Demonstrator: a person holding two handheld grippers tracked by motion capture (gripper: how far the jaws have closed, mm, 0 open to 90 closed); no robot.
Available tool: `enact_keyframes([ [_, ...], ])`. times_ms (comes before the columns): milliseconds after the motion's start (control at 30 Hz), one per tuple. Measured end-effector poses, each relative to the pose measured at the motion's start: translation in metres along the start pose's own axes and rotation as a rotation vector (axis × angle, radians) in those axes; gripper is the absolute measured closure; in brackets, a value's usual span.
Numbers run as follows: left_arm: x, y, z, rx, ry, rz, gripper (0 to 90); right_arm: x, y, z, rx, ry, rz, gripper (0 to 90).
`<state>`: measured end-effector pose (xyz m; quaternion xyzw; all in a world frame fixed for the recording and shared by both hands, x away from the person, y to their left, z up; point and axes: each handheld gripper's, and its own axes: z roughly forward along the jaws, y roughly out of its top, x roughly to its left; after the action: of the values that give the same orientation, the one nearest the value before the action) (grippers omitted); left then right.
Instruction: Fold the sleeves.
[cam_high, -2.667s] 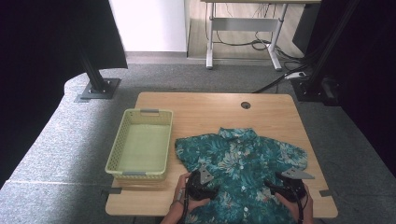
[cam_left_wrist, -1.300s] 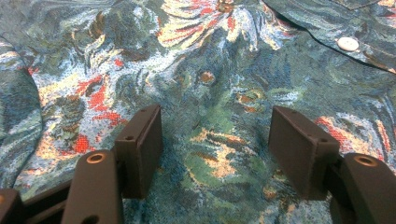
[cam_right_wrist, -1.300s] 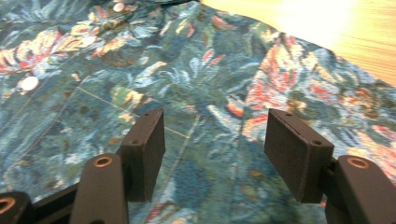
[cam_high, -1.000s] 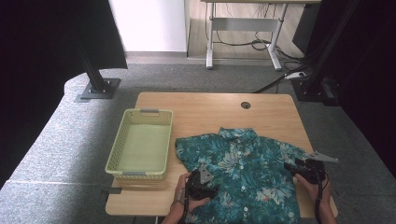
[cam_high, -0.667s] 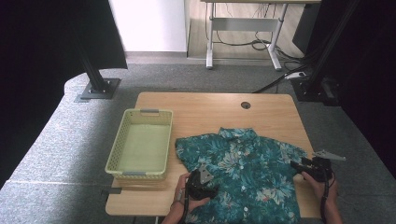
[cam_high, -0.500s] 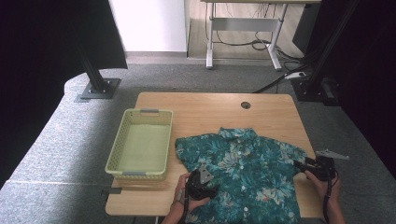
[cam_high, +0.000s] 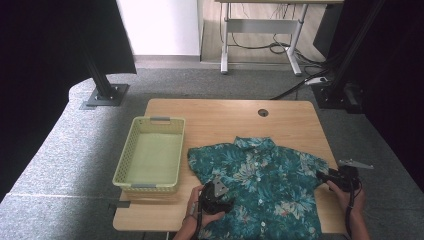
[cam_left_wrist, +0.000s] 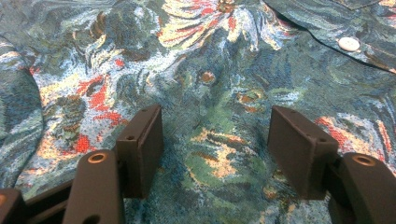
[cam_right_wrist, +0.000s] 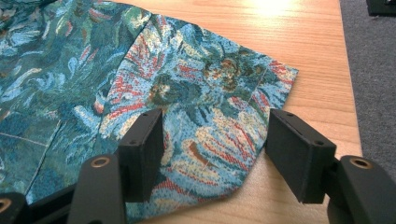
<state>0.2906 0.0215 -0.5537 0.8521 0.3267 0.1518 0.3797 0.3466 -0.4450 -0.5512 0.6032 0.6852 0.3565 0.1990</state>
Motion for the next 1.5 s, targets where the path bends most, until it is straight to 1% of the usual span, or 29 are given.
enact_keyframes([
  [200, 0.0, 0.0, 0.0, 0.0, 0.0, 0.0, 36.0, 0.002, 0.002, 0.005, 0.0, -0.025, 0.005, 37.5],
  [333, 0.0, 0.0, 0.0, 0.0, 0.001, 0.001, 36.0, 0.003, 0.003, 0.006, -0.002, -0.032, 0.011, 40.4],
  [400, 0.0, 0.0, 0.0, 0.0, 0.0, 0.001, 36.0, 0.004, 0.003, 0.007, -0.005, -0.041, 0.005, 45.7],
  [533, 0.0, 0.0, 0.0, 0.0, 0.001, 0.001, 36.0, 0.007, 0.003, 0.007, -0.003, -0.065, -0.012, 62.9],
  [600, 0.0, 0.0, 0.0, 0.0, 0.001, 0.001, 36.0, 0.007, 0.004, 0.007, 0.003, -0.066, -0.01, 70.6],
  [700, 0.0, 0.0, 0.0, 0.0, 0.001, 0.001, 36.0, 0.007, 0.005, 0.008, 0.005, -0.056, 0.006, 77.8],
  [833, 0.0, 0.0, 0.0, 0.001, 0.002, 0.002, 35.9, 0.01, 0.006, 0.009, 0.017, -0.071, -0.018, 84.9],
  [967, 0.0, 0.0, 0.0, 0.001, 0.003, 0.002, 35.9, 0.012, 0.008, 0.009, 0.018, -0.077, -0.042, 86.6],
  [1033, 0.0, 0.0, 0.0, 0.001, 0.004, 0.001, 35.7, 0.013, 0.01, 0.006, 0.011, -0.08, -0.042, 86.9],
  [1100, 0.0, 0.0, 0.0, 0.001, 0.007, -0.001, 35.1, 0.017, 0.014, 0.003, 0.0, -0.083, -0.061, 87.0],
  [1233, 0.0, 0.0, 0.0, 0.001, 0.007, -0.003, 35.0, 0.027, 0.023, -0.008, -0.038, -0.087, -0.101, 87.0],
  [1333, 0.0, 0.0, 0.0, 0.0, 0.007, -0.004, 35.0, 0.034, 0.029, -0.017, -0.072, -0.062, -0.112, 87.1],
  [1500, 0.0, 0.0, 0.0, 0.001, 0.007, -0.002, 35.0, 0.049, 0.037, -0.025, -0.077, -0.054, -0.165, 87.2],
])
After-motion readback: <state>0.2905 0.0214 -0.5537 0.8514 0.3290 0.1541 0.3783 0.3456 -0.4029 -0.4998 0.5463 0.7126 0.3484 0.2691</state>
